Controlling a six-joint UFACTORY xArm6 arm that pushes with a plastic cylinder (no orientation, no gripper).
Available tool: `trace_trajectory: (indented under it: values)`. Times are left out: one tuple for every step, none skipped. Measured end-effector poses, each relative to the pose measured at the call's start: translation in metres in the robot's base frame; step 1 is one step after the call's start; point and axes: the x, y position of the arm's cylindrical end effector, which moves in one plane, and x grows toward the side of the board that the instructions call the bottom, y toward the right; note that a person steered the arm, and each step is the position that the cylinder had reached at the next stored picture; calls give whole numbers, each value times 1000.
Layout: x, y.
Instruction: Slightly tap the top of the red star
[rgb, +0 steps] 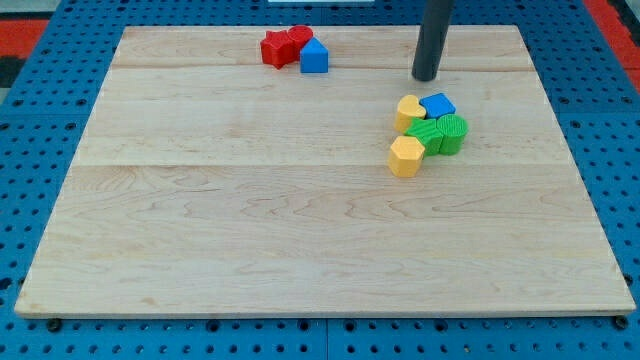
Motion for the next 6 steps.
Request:
trace_trajectory:
  values:
    - [-62,-29]
    - [-73,-74]
    - [-73,-174]
    - [-74,-225]
    - [-72,-227]
    - [-74,-215]
